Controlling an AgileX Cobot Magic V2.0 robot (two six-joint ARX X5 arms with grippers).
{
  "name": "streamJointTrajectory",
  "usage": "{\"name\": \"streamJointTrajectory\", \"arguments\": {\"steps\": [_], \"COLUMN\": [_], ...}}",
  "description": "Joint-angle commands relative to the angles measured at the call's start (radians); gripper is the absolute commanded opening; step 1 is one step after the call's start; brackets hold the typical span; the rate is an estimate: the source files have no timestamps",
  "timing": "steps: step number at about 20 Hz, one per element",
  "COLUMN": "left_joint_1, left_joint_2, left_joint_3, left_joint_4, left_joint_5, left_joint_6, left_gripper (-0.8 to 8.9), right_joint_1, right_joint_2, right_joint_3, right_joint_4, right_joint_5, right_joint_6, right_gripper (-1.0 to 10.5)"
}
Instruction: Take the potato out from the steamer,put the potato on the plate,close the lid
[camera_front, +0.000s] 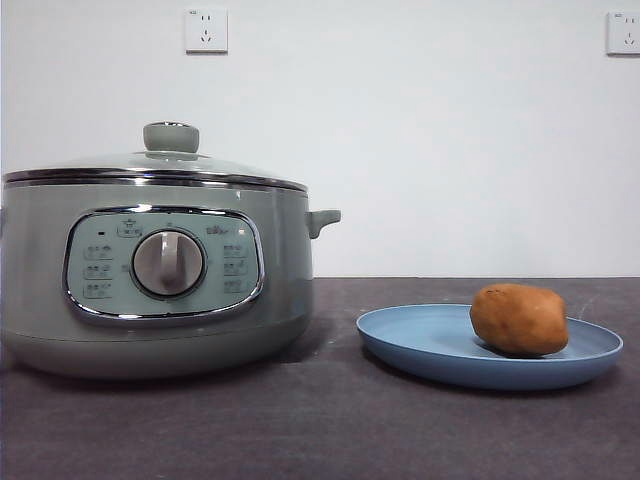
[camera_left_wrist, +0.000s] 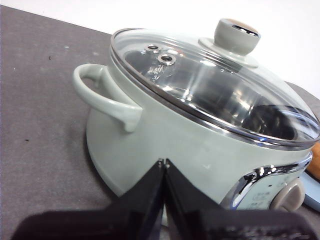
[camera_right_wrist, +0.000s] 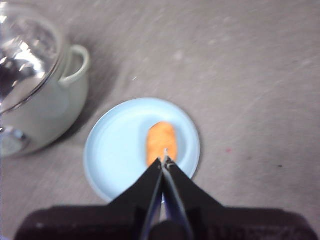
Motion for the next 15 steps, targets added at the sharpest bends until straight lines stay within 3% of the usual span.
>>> {"name": "streamJointTrajectory", "arguments": {"steps": [1,6,8,11,15], "left_joint_1": [0.003,0.003,0.003,0.003,0.003], "left_joint_2": [-0.002,-0.002,-0.002,-0.002,-0.002], "left_joint_3": [-0.013,-0.013,-0.013,-0.013,-0.013], "left_joint_4": [0.002,0.002,0.002,0.002,0.002], "left_joint_5": [-0.005,-0.005,-0.005,-0.005,-0.005], "left_joint_6": [-0.002,-0.001,-0.001,-0.001,-0.002], "left_gripper": [-0.03,-0.03,-0.03,-0.03,-0.03], "right_joint_1": [-0.049,-0.159,-0.163,-0.164,-0.164], "right_joint_2": [-0.068,-0.366,-0.461,-0.544,-0.631], "right_joint_3": [-0.105,-0.715,-0.911,-1.061,-1.147], "right_joint_4": [0.104,0.943,1.143,1.224,1.159], "right_joint_5": [0.001,-0.001,-0.025,-0.058,-0.079], "right_joint_6": [0.018,0.195,0.226,0.225,0.221], "right_gripper": [0.0,0.0,0.0,0.0,0.0]}}
